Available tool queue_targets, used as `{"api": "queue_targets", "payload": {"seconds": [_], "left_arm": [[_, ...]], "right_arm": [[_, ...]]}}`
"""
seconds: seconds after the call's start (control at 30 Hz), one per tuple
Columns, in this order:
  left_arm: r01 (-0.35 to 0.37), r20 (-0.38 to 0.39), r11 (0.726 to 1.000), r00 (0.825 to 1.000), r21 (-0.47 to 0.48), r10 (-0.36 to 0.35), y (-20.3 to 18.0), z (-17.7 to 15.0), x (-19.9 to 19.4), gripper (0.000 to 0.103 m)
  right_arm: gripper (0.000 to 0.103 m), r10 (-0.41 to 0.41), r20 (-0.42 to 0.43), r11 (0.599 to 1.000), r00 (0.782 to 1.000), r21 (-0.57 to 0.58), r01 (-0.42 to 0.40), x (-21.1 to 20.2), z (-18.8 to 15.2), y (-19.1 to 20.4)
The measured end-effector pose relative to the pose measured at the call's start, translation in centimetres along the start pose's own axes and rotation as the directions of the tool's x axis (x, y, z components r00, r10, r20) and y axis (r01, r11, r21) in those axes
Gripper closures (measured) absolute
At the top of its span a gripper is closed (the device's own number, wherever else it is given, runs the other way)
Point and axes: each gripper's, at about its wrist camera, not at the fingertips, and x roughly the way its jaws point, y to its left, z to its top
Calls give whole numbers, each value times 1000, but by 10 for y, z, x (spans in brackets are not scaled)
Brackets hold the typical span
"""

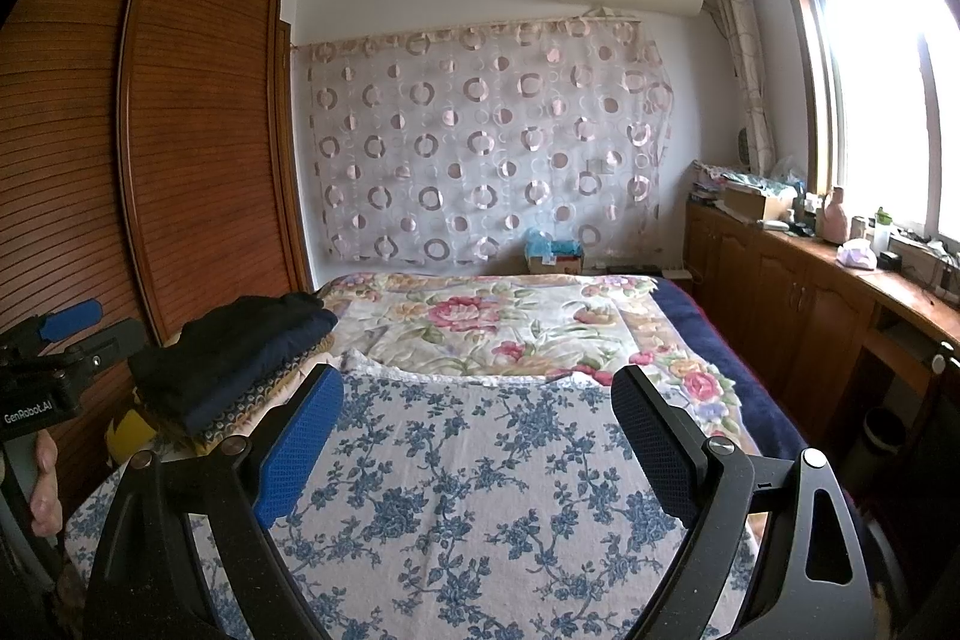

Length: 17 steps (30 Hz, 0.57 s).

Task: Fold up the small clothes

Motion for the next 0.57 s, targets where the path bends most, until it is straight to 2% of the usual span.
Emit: {"api": "queue_targets", "payload": {"seconds": [0.57], "left_arm": [[1,2,1000,1000,1,-1,0,-2,0,10]], "right_arm": [[11,0,1,1000,1000,-2,0,0,0,-1]]}}
